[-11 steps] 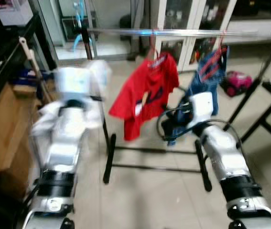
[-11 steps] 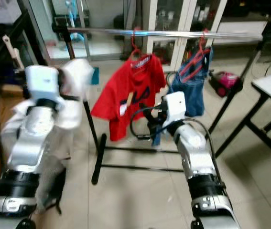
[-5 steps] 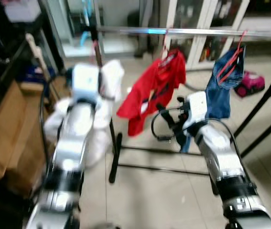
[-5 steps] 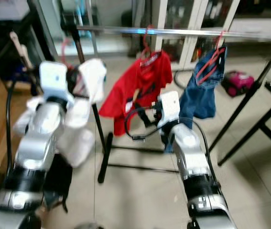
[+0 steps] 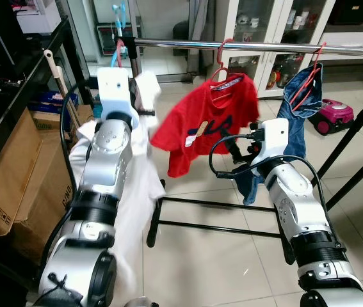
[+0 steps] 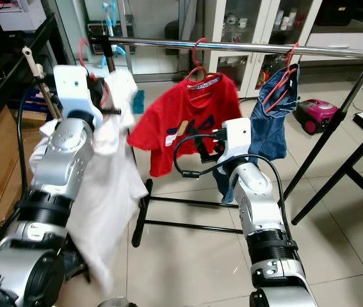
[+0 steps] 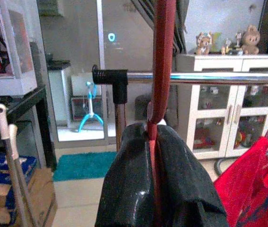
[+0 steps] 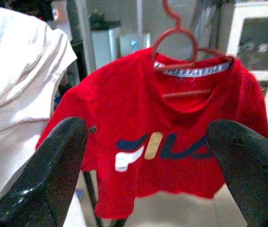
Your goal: Hang hanger
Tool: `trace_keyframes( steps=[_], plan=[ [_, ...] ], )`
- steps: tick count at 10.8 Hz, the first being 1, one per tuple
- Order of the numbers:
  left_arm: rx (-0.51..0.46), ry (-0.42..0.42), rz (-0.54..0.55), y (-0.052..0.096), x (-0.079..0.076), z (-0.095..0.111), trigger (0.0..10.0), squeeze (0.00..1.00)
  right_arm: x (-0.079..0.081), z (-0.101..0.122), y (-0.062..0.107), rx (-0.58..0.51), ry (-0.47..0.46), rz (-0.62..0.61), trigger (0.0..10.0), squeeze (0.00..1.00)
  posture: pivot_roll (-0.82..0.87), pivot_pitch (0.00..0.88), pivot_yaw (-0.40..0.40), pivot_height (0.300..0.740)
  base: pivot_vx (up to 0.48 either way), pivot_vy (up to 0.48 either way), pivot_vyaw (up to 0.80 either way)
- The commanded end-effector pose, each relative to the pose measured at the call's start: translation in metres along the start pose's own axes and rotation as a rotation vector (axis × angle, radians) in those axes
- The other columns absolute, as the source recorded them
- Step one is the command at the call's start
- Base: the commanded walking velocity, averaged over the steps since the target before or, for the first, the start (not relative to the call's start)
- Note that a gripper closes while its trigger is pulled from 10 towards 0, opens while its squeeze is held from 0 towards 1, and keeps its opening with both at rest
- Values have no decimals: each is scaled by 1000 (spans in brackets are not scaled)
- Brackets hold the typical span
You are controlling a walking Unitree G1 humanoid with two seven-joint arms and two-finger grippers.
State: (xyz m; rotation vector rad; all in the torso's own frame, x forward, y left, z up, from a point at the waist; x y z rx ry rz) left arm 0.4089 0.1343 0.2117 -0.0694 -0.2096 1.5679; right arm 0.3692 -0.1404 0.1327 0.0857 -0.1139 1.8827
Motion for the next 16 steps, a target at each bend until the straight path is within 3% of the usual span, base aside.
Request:
trace_keyframes(
  steps=[1,2,5,6,7,8,9,10,12,13,16],
  plan=[
    [-44,3,-21,-7,-7,13,10000,0,-1,18,1,-99,24,-18,10000,0,-27,0,35,740,0,0,0],
    [-42,-33,-43,-11,-11,14,10000,0,2,20,3,-106,26,-10,10000,0,-31,0,39,740,0,0,0],
    [22,-18,-135,-14,-26,1,10000,0,6,11,8,-78,1,-6,10000,0,-31,0,47,740,0,0,0],
    [15,-14,-131,-13,-21,0,10000,0,6,9,11,-81,12,-19,10000,0,-33,0,57,740,0,0,0],
    [0,-16,-108,-1,-9,-2,10000,0,6,11,18,-101,15,-43,10000,0,-40,0,68,740,0,0,0],
    [-40,-54,-125,24,-2,2,10000,0,10,13,31,-111,44,-44,10000,0,-43,0,72,740,0,0,0],
    [-47,-70,-184,53,-2,9,10000,0,10,15,55,-129,60,-85,10000,0,-13,0,64,740,0,0,0],
    [-79,-59,-254,74,-13,20,10000,0,6,17,74,-140,78,-137,10000,0,-5,0,61,740,0,0,0],
    [-149,-23,-294,82,-21,36,10000,0,6,24,85,-180,85,-181,10000,0,13,0,55,740,0,0,0],
    [-126,18,-225,83,-16,33,10000,0,7,30,84,-219,43,-210,10000,0,10,0,58,740,480,0,0],
    [-88,-1,-153,81,-7,26,10000,0,14,29,75,-201,34,-174,10000,0,-1,0,65,740,480,0,0]
  ],
)
Point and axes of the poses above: a point about 5 cm out from each wrist's last joint towards the gripper, its own y axis pointing back from the gripper into the wrist, its own z axis along the axis of the wrist's last joint, x = y × z, the point moved 3 cm from there along -y, pointing out of the wrist towards the gripper, and after that the axes turned 5 degrees about -y, right-handed, at the moved point
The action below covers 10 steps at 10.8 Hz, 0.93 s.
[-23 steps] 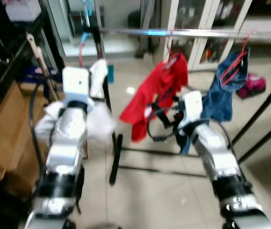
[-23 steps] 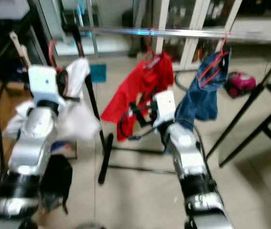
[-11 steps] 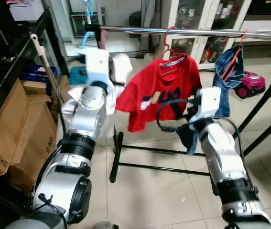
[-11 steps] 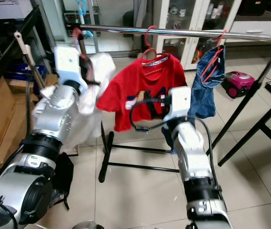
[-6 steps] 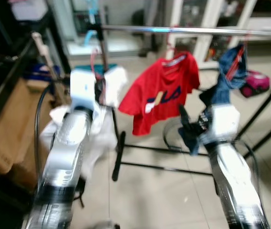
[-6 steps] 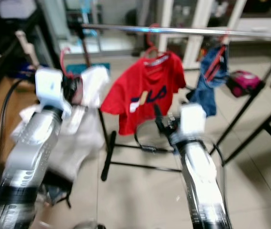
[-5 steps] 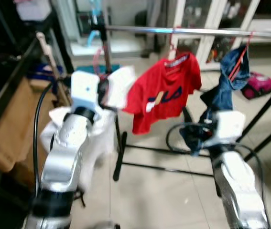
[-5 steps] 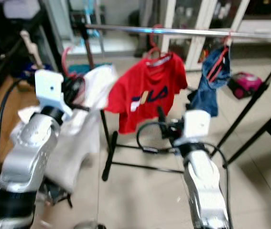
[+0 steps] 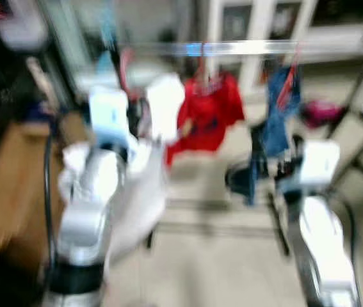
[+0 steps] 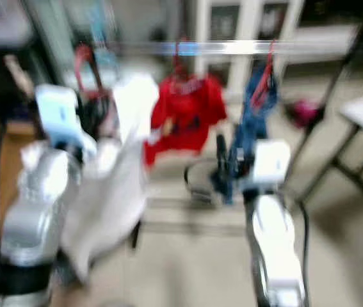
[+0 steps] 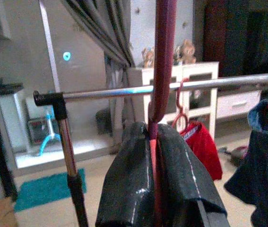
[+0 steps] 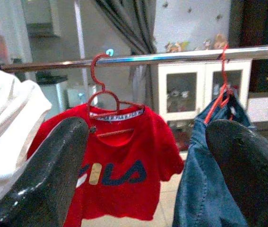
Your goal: Hang hanger
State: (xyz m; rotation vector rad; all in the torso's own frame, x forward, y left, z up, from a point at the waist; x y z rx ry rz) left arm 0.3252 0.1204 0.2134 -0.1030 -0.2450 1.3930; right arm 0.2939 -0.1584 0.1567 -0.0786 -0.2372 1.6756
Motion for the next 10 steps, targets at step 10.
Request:
trace_keyframes(
  steps=[10],
  plan=[
    [78,-50,-25,-44,1,10,10000,0,15,-11,-20,120,-61,173,10000,0,8,0,50,740,286,0,0]
  ],
)
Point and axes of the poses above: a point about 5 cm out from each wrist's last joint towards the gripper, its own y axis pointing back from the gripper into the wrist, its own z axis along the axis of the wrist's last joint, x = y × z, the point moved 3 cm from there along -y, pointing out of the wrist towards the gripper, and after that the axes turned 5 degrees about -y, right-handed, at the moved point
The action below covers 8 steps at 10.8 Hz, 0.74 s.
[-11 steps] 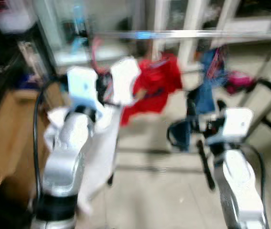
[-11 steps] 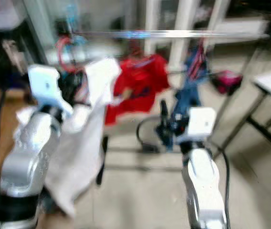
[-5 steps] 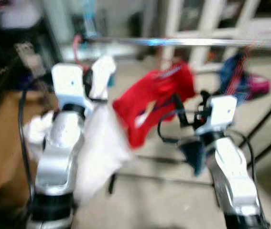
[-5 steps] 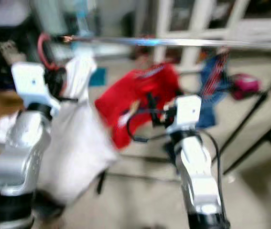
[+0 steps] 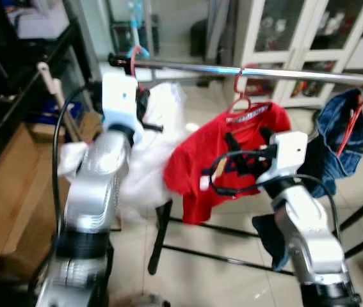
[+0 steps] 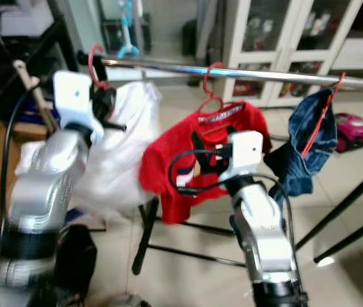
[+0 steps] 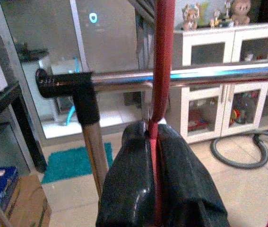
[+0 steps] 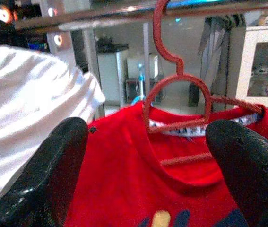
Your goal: Hang hanger
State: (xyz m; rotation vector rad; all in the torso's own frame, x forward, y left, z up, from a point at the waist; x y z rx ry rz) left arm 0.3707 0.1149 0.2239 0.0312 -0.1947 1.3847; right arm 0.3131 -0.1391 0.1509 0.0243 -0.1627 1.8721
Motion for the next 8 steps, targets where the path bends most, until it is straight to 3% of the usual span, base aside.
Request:
trace_keyframes(
  steps=[1,2,4,8],
  plan=[
    [-40,-34,-20,-12,-1,13,10000,0,-4,0,-2,26,-7,21,10000,0,3,0,53,740,0,0,0],
    [-27,-40,-34,-29,0,13,10000,0,-11,5,-5,35,2,37,10000,0,-6,0,56,740,0,0,0],
    [23,17,-31,-49,1,5,10000,0,-12,17,-6,35,19,82,10000,0,-31,0,61,740,0,0,0],
    [127,51,-6,-70,-3,-23,10000,0,5,34,-12,78,15,318,10000,0,-84,0,58,740,0,0,0]
  ],
)
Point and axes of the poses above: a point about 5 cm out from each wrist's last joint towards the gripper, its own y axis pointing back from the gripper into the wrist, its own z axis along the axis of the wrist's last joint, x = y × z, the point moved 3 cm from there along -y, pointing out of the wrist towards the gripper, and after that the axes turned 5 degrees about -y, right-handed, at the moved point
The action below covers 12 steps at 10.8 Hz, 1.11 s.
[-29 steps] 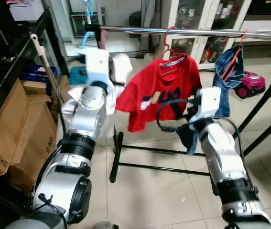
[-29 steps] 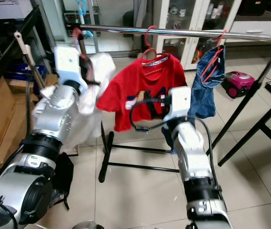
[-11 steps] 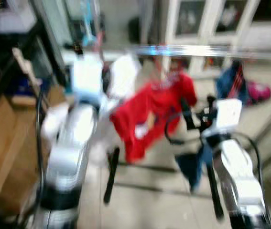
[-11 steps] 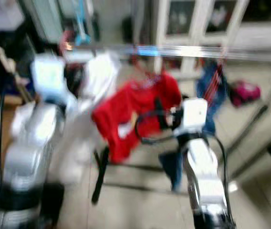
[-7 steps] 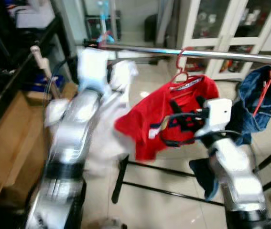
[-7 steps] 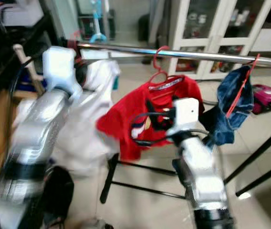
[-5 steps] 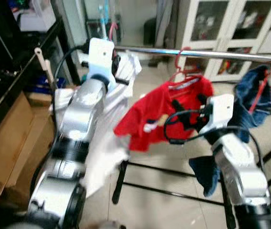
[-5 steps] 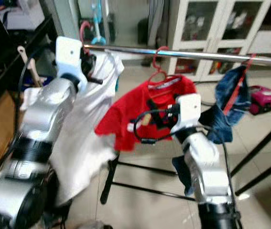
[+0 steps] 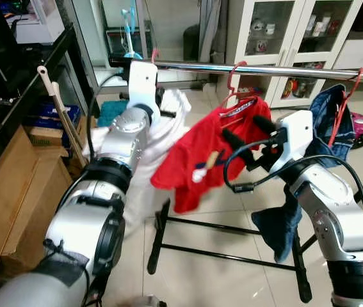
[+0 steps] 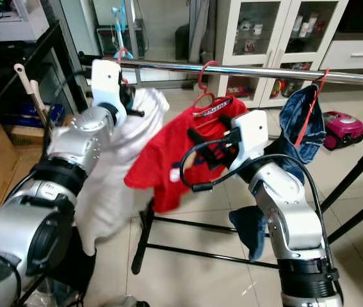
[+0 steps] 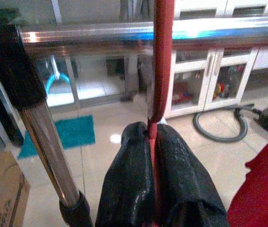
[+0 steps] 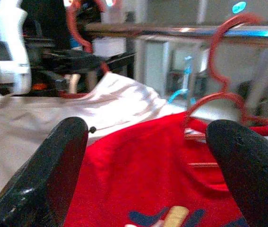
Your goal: Hang hanger
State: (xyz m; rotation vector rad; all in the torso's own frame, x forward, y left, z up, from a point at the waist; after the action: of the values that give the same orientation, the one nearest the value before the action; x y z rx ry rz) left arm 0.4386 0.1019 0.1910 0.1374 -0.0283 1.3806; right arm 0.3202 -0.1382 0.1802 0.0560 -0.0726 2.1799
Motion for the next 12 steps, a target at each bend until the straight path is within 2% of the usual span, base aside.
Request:
trace_keyframes(
  steps=[1,4,5,8,9,10,11,12],
  plan=[
    [-48,-19,12,-4,1,18,10000,0,9,11,-7,-7,16,83,10000,0,-83,0,55,740,0,0,0],
    [-49,-36,32,-7,7,19,10000,0,28,15,-5,6,-29,207,10000,0,-85,6,48,740,0,0,0],
    [-39,-27,32,-7,9,19,10000,0,37,9,-1,30,-49,249,10000,0,-89,11,48,740,0,0,0],
    [60,-15,-6,-3,0,-16,10000,0,47,2,5,61,-86,276,10000,0,-100,22,53,740,0,0,0],
    [54,-33,-6,-3,-1,-17,10000,0,48,0,7,66,-95,273,10000,0,-103,20,56,740,0,0,0],
    [31,-56,-4,-3,-3,-12,10000,0,50,-1,7,67,-98,271,10000,0,-101,17,57,740,0,0,0],
    [-50,-81,22,-5,-4,4,10000,0,51,-3,7,64,-105,261,10000,0,-99,5,63,740,0,0,0],
    [-127,-62,40,-5,-3,19,10000,0,52,-4,8,58,-116,253,10000,0,-99,0,67,740,0,0,0]
  ],
)
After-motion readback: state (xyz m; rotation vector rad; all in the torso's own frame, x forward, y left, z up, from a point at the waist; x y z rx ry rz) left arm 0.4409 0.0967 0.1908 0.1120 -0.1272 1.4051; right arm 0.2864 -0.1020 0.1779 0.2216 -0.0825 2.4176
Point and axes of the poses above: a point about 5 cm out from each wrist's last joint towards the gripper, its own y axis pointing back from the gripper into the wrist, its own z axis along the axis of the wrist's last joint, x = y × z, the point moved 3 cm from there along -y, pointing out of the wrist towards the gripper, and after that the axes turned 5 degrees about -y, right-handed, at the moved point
